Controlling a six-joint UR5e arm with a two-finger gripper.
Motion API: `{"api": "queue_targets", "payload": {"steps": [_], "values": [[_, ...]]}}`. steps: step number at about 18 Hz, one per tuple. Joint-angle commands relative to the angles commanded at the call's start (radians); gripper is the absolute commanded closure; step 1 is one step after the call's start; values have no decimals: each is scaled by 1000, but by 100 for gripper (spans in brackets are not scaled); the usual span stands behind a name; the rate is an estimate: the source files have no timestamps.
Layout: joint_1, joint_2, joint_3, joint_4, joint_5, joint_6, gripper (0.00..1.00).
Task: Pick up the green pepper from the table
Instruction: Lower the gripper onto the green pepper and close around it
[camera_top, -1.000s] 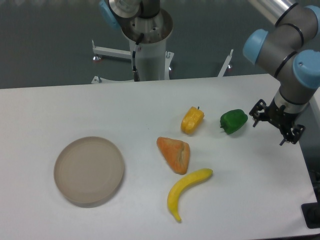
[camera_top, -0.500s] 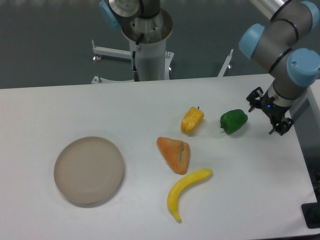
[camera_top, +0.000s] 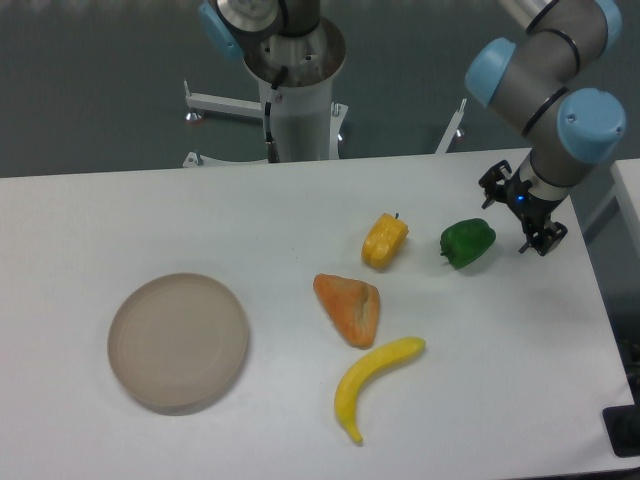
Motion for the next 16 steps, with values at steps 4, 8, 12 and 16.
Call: {"api": "queue_targets", "payload": {"steps": [4, 8, 12, 16], "values": [[-2, 3, -58, 29, -2, -2, 0], [5, 8, -112, 114, 0, 2, 0], [2, 17, -147, 126, 0, 2, 0], [-2, 17, -163, 126, -2, 0, 0]]}}
